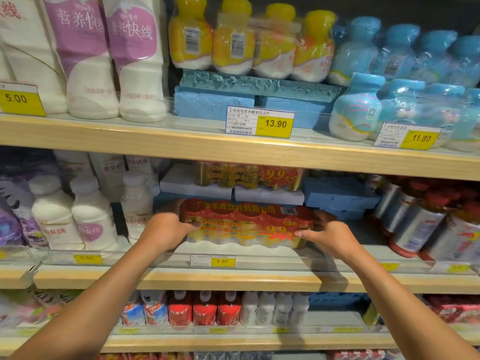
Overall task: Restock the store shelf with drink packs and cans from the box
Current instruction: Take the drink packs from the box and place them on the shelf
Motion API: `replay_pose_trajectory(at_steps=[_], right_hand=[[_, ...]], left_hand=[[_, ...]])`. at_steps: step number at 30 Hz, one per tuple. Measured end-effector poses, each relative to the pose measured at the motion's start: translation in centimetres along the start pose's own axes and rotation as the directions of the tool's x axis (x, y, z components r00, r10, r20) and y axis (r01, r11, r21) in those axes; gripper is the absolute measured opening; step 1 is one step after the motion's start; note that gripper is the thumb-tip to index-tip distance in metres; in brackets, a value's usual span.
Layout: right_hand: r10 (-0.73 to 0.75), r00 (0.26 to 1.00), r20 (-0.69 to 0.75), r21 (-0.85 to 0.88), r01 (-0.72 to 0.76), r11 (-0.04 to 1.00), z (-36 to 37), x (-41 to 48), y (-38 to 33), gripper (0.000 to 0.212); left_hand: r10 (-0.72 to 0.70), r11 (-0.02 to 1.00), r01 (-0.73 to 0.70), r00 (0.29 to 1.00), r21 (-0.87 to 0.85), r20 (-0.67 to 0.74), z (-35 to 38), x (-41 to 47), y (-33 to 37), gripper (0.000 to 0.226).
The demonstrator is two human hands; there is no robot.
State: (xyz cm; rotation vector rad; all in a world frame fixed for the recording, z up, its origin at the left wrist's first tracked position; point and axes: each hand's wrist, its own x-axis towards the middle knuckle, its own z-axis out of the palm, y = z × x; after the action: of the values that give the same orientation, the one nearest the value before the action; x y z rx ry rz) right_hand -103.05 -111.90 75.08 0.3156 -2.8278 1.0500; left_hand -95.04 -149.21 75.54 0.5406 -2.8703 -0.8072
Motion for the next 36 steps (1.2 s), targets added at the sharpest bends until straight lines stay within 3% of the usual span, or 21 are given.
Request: replay_pose_trajectory(at_steps=[5, 13, 28, 36], right_hand=[[0.083, 0.996, 0.03, 0.016, -0.084, 0.996, 0.8, 3.4, 0.2, 0.059], [0.01, 0.999, 0.039, -0.007, -0.01, 1.0, 1.6, 6.4, -0.2, 0.032], [0.018, 0.999, 0.044, -0.007, -0.018, 1.0, 1.7, 6.6, -0.1, 0.043], [0.12, 0.993, -0.005, -0.111, -0.12, 0.987, 1.7, 5.5, -1.3, 0.058]], left_hand=[[-0.038, 0.998, 0.04, 0.998, -0.043, 0.059, 0.4, 2.7, 0.6, 0.066], [0.017, 0.983, -0.032, 0.996, -0.183, -0.082, 1.4, 5.0, 0.8, 0.067], [0.034, 0.984, -0.051, 0.994, -0.173, -0.1, 1.8, 5.1, 1.1, 0.068], [0.042, 0.985, -0.05, 0.998, -0.163, -0.054, 0.8, 3.9, 1.6, 0.073]])
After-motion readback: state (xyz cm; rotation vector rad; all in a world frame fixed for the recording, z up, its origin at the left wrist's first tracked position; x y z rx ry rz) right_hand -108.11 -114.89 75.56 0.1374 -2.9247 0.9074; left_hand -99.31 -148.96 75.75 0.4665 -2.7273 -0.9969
